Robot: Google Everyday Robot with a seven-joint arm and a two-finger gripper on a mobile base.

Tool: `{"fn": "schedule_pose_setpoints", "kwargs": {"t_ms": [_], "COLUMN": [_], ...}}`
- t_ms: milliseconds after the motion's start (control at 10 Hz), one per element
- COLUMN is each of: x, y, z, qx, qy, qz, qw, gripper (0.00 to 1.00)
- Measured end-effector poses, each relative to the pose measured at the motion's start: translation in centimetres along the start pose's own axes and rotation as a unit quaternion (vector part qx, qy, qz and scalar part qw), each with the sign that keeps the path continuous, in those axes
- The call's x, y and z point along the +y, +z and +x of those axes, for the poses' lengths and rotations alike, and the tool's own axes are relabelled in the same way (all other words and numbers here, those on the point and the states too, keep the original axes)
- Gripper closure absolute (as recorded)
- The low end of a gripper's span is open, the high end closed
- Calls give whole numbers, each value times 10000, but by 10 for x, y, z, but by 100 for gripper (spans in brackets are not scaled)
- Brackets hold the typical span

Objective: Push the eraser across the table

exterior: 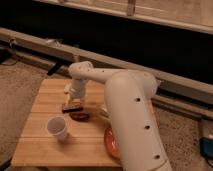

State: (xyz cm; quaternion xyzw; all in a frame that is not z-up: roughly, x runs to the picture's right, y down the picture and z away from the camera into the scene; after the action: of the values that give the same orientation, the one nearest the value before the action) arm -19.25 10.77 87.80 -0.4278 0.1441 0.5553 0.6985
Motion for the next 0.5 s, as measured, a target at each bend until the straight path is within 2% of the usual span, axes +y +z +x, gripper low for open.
{"fn": "schedule_pose_setpoints", "kwargs": {"t_ms": [200,500], "x": [14,19], "y": [3,10], "z": [3,0], "qx": [-18,-23], "qy": [-205,-327], "qz": [26,54], "qw": [9998,9994], "gripper": [35,35]}}
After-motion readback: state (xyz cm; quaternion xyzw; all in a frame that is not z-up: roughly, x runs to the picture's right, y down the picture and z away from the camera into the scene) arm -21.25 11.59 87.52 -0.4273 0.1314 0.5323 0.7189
